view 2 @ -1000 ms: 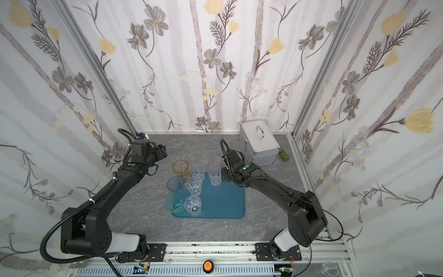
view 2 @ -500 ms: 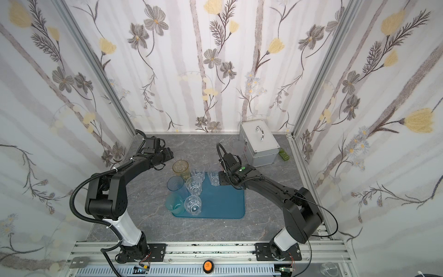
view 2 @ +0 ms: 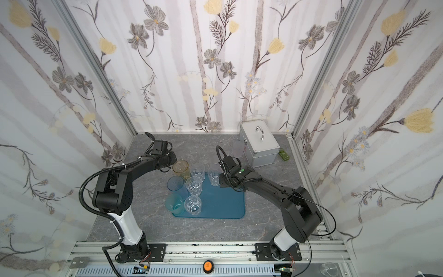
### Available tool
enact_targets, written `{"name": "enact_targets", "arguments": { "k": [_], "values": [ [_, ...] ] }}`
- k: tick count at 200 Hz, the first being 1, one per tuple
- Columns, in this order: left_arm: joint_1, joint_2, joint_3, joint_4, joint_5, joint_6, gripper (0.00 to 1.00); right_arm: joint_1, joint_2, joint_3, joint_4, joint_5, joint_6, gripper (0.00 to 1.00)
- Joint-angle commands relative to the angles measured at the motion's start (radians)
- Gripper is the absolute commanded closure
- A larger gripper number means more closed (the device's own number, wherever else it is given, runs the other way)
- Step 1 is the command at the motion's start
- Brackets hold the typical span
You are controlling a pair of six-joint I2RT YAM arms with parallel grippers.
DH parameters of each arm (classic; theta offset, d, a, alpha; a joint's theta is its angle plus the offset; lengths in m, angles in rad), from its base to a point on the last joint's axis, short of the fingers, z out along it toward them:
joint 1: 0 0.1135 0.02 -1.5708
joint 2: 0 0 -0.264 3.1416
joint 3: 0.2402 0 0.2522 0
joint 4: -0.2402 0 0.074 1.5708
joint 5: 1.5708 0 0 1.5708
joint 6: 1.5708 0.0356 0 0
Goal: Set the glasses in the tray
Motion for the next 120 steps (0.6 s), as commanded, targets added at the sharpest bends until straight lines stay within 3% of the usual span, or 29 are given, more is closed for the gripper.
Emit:
{"name": "enact_targets", "arguments": {
  "k": [1, 53, 120],
  "values": [
    [0.001, -0.011, -0.004, 0.003, -0.04, -0.007, 0.75, 0.002, -0.007, -0.011, 0.047, 0.007, 0.008, 0.59],
    [0.001, -0.02, 0.005, 0.005, -0.028, -0.012, 0.93, 0.005, 0.016, -0.039, 0.091, 0.002, 0.02, 0.6],
    [0.004, -0.05, -0.003, 0.005, -0.031, -0.009, 1.0, 0.004, 0.109, 0.0, 0.163, -0.013, 0.039, 0.6]
  ]
}}
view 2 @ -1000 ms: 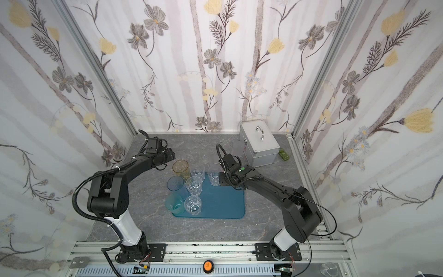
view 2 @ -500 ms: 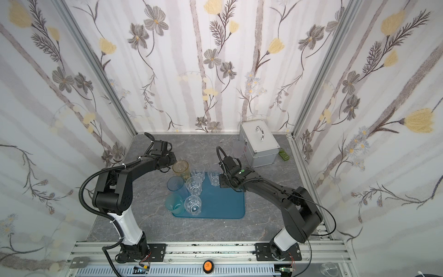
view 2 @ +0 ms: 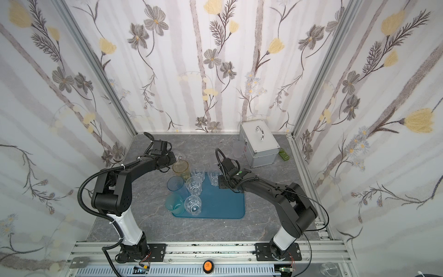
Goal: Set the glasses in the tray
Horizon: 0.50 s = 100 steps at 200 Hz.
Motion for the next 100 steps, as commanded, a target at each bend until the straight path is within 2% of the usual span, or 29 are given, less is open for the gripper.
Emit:
{"name": "enact_targets", "arguments": {
  "k": [1, 51, 100],
  "values": [
    [0.003, -0.026, -0.002, 0.021, -0.012, -0.008, 1.0, 0.002, 0.029, 0.025, 0.072, -0.012, 0.018, 0.6],
    [0.006, -0.07, -0.015, 0.02, -0.025, -0.006, 1.0, 0.002, 0.086, 0.069, 0.085, -0.028, 0.017, 0.61],
    [0.017, -0.161, -0.028, 0.017, -0.042, -0.003, 1.0, 0.001, 0.053, 0.061, 0.057, -0.033, 0.011, 0.61]
  ]
}}
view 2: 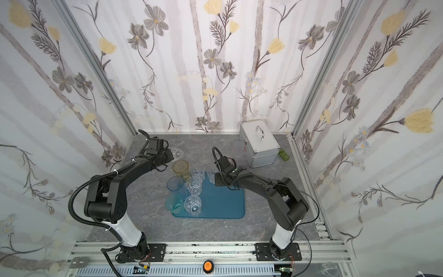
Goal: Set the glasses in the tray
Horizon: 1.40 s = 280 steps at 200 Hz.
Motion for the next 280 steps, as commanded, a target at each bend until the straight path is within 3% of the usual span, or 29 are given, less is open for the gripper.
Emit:
{"name": "enact_targets", "arguments": {
  "k": [1, 47, 74, 105, 140, 175, 229, 280],
  "values": [
    [0.004, -0.05, -0.005, 0.02, -0.025, -0.003, 1.0, 0.002, -0.027, 0.0, 0.015, -0.008, -0.002, 0.61],
    [-0.006, -0.219, -0.006, -0.006, -0.066, 0.001, 1.0, 0.0, -0.149, -0.008, -0.06, 0.022, -0.013, 0.6],
    [-0.062, -0.307, 0.042, -0.06, -0.13, 0.026, 1.0, -0.006, -0.23, 0.003, -0.102, 0.036, -0.003, 0.6],
    [-0.241, -0.333, 0.119, -0.101, -0.171, 0.022, 1.0, -0.005, -0.342, 0.051, -0.135, 0.046, 0.036, 0.6],
    [-0.525, -0.228, 0.215, -0.103, -0.185, -0.009, 1.0, -0.003, -0.45, 0.092, -0.156, 0.105, 0.07, 0.6],
    [-0.664, -0.089, 0.257, -0.103, -0.183, -0.013, 1.0, -0.003, -0.529, 0.078, -0.162, 0.156, 0.059, 0.56],
    [-0.743, -0.037, 0.279, -0.101, -0.181, -0.028, 1.0, -0.004, -0.508, 0.054, -0.175, 0.225, 0.04, 0.54],
    [-0.765, -0.029, 0.265, -0.101, -0.164, -0.051, 1.0, 0.002, -0.404, 0.067, -0.246, 0.406, 0.019, 0.61]
  ]
}}
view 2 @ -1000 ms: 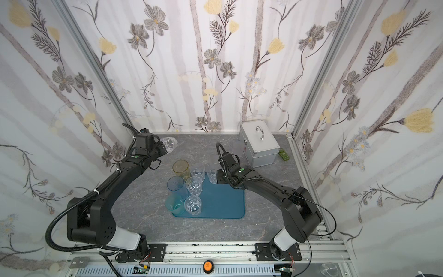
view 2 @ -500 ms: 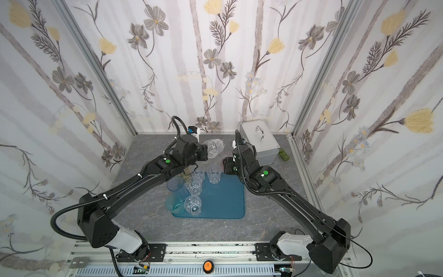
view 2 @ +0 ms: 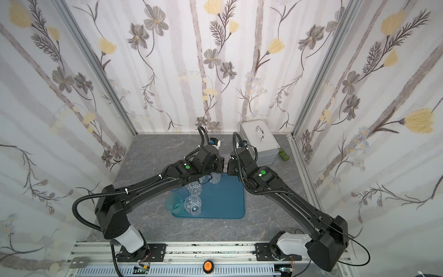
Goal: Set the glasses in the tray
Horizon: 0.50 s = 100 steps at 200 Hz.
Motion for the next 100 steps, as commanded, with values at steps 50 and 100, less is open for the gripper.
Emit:
{"name": "enact_targets", "arguments": {
  "k": [50, 100],
  "values": [
    [-0.019, -0.003, 0.01, 0.028, 0.042, -0.049, 0.97, 0.007, 0.062, -0.006, -0.031, 0.194, -0.042, 0.88],
    [-0.047, -0.074, -0.007, 0.028, 0.085, -0.059, 0.84, -0.016, 0.069, -0.003, -0.021, 0.133, -0.051, 1.0]
  ]
}}
